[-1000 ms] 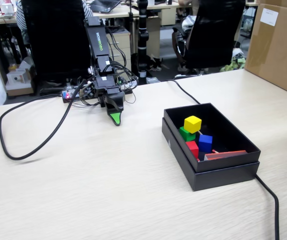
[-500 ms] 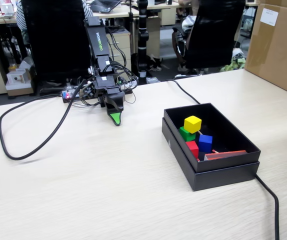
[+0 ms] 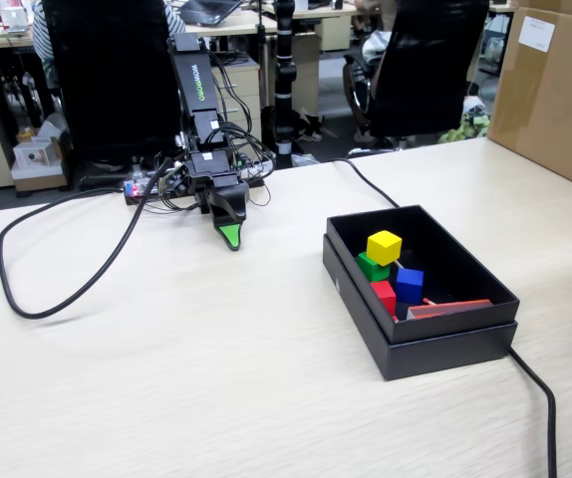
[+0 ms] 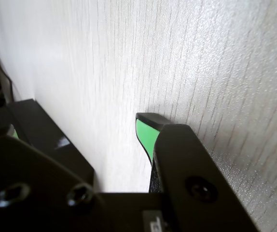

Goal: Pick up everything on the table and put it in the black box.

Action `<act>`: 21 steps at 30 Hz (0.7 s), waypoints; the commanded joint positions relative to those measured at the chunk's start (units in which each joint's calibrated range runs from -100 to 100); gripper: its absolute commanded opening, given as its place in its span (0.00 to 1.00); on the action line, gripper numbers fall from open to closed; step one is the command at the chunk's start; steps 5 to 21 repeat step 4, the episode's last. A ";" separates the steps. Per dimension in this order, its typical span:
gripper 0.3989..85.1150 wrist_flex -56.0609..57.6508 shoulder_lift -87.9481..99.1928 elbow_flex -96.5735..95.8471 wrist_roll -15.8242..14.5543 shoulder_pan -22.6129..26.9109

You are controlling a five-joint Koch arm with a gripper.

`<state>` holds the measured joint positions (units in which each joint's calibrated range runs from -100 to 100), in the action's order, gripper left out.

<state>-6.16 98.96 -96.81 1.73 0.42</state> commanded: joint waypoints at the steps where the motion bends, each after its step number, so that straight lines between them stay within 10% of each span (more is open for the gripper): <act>1: 0.57 1.62 -0.46 -0.93 0.05 0.00; 21: 0.57 1.62 -0.46 -0.93 0.05 0.00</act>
